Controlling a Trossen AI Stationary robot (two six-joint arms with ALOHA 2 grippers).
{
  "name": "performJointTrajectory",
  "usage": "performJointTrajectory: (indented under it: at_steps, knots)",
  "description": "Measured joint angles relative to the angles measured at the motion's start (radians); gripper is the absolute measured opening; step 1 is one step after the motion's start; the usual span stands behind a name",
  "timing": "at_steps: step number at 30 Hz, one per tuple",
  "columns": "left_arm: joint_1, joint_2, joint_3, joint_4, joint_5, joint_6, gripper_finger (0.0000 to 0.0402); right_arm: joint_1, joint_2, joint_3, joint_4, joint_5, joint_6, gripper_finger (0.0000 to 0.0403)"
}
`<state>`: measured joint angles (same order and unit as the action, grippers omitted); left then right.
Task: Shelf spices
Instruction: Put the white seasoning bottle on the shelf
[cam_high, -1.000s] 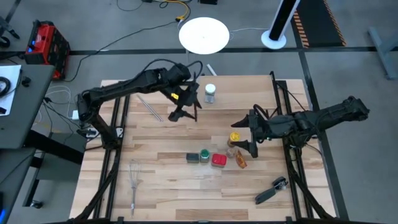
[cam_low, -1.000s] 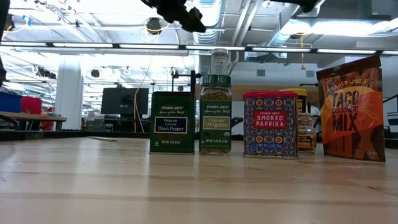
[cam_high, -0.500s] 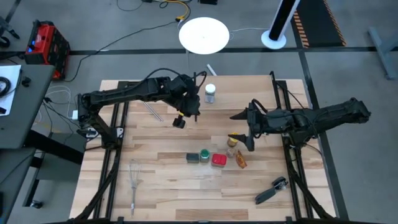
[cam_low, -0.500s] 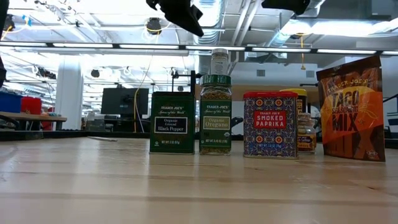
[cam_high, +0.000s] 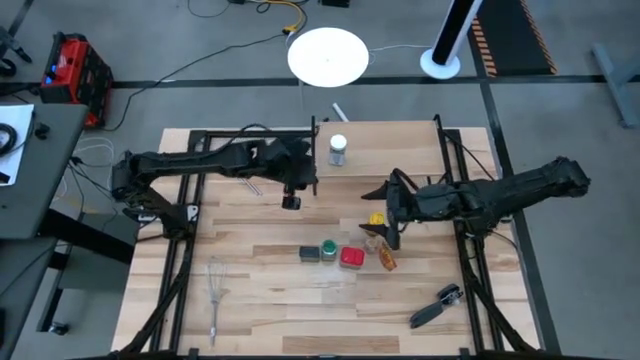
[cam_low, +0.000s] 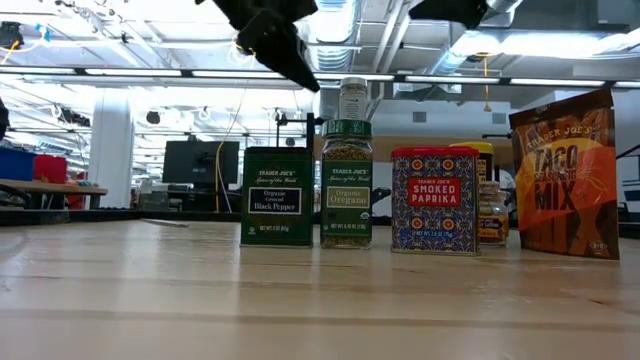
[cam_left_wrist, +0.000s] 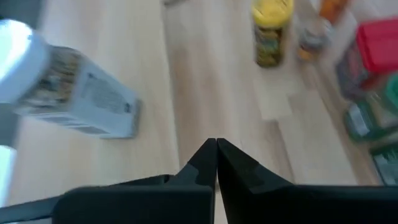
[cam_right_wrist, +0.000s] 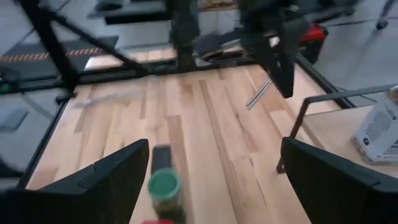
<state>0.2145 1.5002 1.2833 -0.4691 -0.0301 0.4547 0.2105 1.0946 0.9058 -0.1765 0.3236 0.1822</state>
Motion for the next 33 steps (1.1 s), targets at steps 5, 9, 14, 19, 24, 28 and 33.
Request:
performJointTrajectory:
  at_steps: [5,9,14,19,24,28,33]
  knots:
    - [-0.030,-0.125,-0.135,0.184,-0.096,-0.028,0.0000,-0.026,0.063,0.000,0.024,0.001,0.006,0.0335]
    - [-0.060,-0.224,-0.208,0.248,-0.151,-0.050,0.0000,-0.057,0.087,0.006,0.020,0.001,0.053,0.0267]
    - [-0.096,-0.326,-0.307,0.311,-0.206,-0.066,0.0000,-0.113,0.085,0.047,-0.057,0.014,0.106,0.0151]
    - [-0.127,-0.414,-0.433,0.439,-0.211,-0.066,0.0000,-0.181,0.047,0.084,-0.145,0.059,0.080,0.0023]
    - [-0.139,-0.452,-0.534,0.545,-0.211,-0.118,0.0000,-0.263,0.019,0.115,-0.178,0.090,0.049,0.0012]
    - [-0.144,-0.453,-0.590,0.600,-0.211,-0.162,0.0000,-0.344,0.016,0.133,-0.203,0.098,0.020,0.0005]
    - [-0.148,-0.423,-0.636,0.761,-0.150,-0.183,0.0000,-0.478,0.020,0.135,-0.224,0.098,0.019,0.0005]
